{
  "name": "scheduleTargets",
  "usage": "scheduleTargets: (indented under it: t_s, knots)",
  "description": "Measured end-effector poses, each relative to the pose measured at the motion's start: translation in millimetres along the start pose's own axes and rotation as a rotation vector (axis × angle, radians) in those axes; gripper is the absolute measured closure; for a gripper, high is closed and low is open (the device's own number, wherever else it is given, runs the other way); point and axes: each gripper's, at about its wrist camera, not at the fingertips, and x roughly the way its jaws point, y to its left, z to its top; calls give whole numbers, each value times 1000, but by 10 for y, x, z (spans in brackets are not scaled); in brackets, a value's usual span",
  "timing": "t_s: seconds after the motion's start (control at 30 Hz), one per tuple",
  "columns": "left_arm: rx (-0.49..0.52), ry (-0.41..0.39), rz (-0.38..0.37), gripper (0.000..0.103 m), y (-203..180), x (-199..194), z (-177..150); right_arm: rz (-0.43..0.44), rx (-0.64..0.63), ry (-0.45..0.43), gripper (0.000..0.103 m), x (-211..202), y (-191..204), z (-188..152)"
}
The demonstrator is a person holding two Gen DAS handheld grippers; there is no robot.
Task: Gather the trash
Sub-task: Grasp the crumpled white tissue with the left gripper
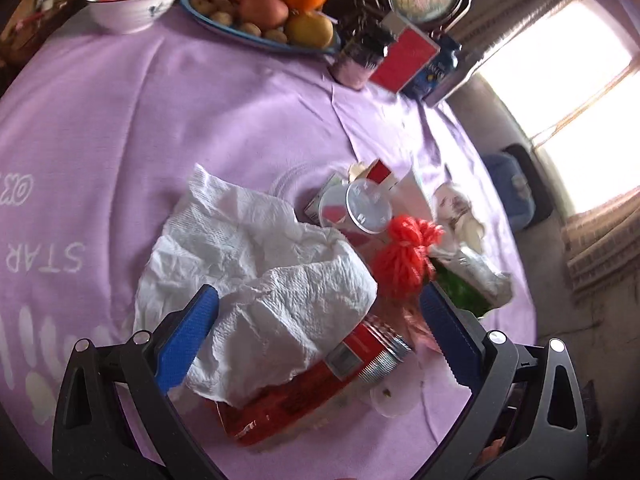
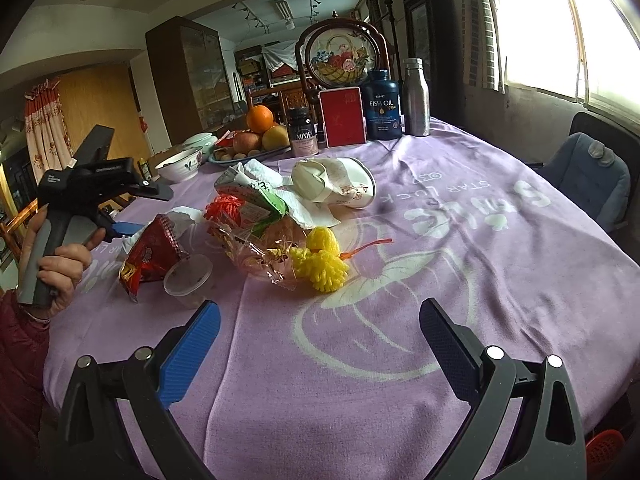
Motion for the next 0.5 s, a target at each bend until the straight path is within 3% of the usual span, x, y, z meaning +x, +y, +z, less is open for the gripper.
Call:
scheduleTargets:
  t_s: [0.03, 0.1, 0.13, 0.2, 0.37, 0.5]
  knots:
    - [4, 3, 0, 19, 13, 47, -8, -1, 0, 2, 6, 2, 0, -3]
    - [-6, 25, -24, 48, 107, 115, -22, -11, -1, 4, 6, 15, -7, 1]
    - [-27, 35, -51, 50, 162, 126, -27, -15, 0, 4, 6, 17, -15, 8]
    - [-40, 28, -98, 66, 244, 68, -29, -20, 10, -3, 6, 23, -44, 34]
    - [-11, -103, -123, 78, 332, -324, -58, 11, 52, 13, 6, 111, -103, 112]
    - [21, -158, -203, 78, 292, -539, -119, 52, 84, 36, 6, 197, -113, 172]
